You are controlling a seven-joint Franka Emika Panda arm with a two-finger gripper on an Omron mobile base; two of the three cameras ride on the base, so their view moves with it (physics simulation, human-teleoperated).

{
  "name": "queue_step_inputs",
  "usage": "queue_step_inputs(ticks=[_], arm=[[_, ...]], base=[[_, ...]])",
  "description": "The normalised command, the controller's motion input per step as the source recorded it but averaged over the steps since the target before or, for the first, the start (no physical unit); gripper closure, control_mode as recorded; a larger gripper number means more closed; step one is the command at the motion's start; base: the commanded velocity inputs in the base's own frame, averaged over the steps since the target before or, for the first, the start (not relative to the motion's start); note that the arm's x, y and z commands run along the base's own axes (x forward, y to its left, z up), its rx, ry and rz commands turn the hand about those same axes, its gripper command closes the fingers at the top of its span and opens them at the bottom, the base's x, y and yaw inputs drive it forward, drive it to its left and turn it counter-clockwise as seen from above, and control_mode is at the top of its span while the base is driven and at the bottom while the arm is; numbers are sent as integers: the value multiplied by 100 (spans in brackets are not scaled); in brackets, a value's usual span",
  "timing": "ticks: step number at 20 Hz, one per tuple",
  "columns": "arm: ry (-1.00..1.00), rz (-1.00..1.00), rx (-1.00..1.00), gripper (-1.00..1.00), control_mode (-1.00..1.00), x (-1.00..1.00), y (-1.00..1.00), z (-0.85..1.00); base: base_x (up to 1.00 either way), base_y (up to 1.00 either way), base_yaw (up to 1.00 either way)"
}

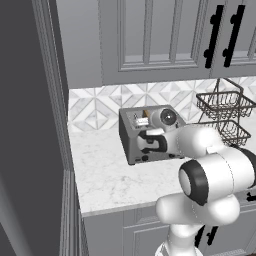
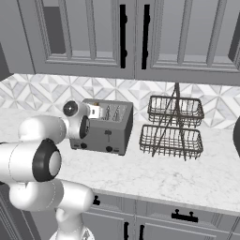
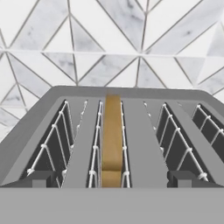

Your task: Start the toaster. Once the lever pops up, take the bread to the plate on the dining counter.

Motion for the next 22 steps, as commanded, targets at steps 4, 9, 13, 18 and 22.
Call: queue_step_inputs(ticks=[4, 9, 13, 18, 22], arm=[[0, 0, 0, -100, -100, 12, 0, 0], [0, 0, 0, -100, -100, 2, 0, -13], [0, 0, 0, -100, -100, 0, 0, -19], [0, 0, 0, -100, -100, 3, 0, -4], [0, 0, 0, -100, -100, 9, 0, 0]], base=[[0, 0, 0], [0, 0, 0], [0, 0, 0], [0, 0, 0], [0, 0, 0]])
